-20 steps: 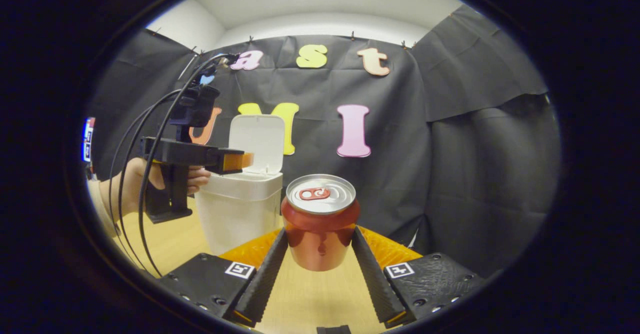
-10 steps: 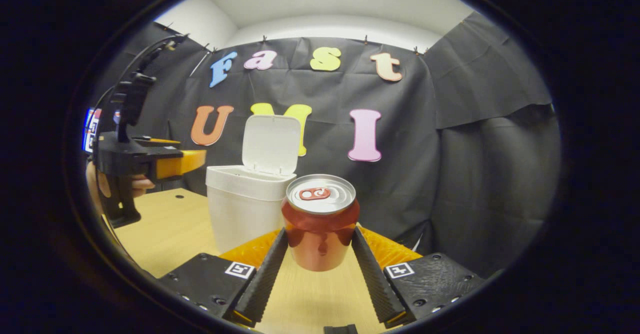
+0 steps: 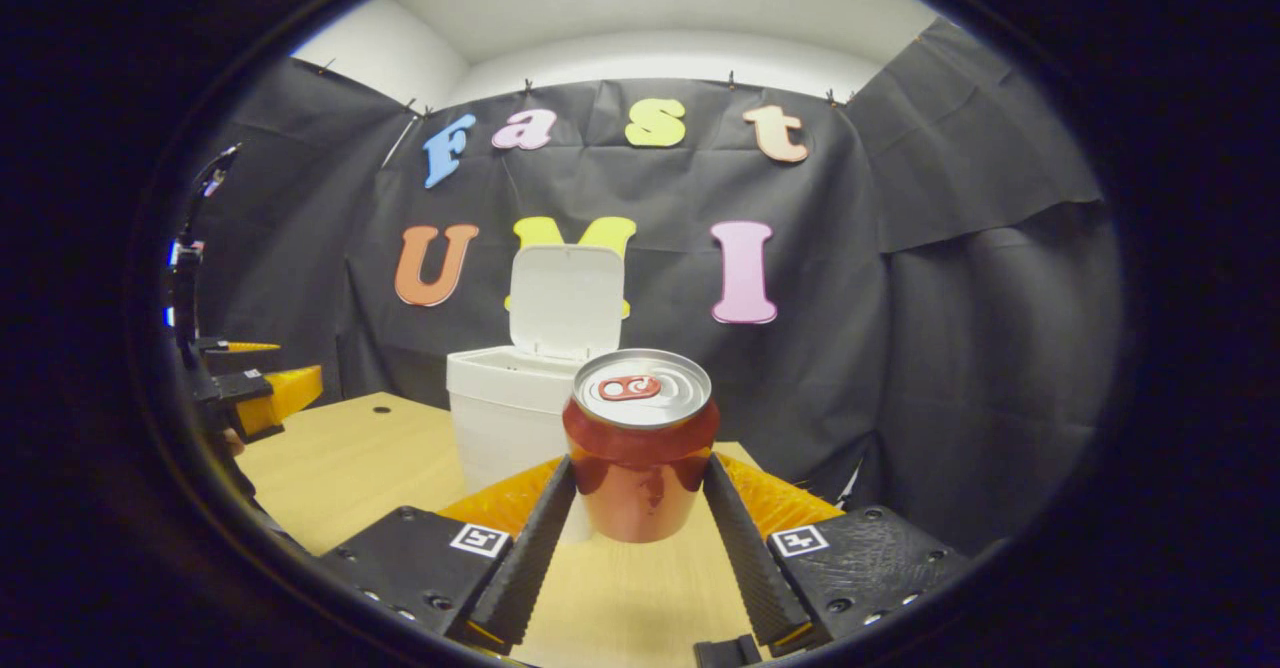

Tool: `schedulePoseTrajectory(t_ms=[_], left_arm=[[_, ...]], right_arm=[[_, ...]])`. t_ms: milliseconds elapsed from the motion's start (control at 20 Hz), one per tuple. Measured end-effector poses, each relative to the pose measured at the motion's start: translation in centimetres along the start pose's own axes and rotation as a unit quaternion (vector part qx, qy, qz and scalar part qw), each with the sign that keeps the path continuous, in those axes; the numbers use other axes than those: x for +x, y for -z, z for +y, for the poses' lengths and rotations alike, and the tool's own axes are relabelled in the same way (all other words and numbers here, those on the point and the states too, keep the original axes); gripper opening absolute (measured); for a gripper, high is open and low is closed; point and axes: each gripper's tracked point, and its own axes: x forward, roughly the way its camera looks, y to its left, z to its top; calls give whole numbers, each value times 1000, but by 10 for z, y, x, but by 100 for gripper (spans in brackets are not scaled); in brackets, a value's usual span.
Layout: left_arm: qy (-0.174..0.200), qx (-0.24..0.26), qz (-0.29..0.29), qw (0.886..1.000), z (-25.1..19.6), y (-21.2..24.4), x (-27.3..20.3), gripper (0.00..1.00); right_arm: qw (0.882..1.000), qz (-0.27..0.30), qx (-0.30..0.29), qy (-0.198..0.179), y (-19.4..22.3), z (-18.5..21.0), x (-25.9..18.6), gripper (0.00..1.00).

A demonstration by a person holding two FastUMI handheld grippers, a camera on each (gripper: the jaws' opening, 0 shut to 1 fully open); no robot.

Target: Press the lid of the desktop garbage bin to open it, pick up the crumpled paper on the desktop and throw it into the bin, then pick up the pop can on the desktop and drop it into the bin, and finally close the garbage bin lid.

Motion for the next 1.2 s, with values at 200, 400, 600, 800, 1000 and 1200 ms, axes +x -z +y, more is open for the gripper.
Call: schedulePoseTrajectory(t_ms=[200, 400, 600, 800, 1000, 1200], left_arm=[[3, -6, -1, 1000, 2, 4, -12, 99], [2, 2, 0, 1000, 8, 0, -19, 99], [-17, -4, 13, 1000, 29, 8, -19, 98], [-45, -10, 27, 999, 52, 14, -19, 99], [-44, -27, 32, 998, 59, 17, -18, 99], [-56, -11, 33, 998, 66, 18, -19, 99]], right_arm=[[1000, -7, -2, 4, -13, 14, -4, 80], [1000, -22, -9, 8, -37, 31, -2, 80], [999, -29, -16, -8, -74, 54, 8, 79], [998, -45, -32, -16, -118, 74, 26, 80], [998, -47, -29, -29, -157, 94, 49, 80], [998, -26, -19, -47, -185, 115, 92, 79]])
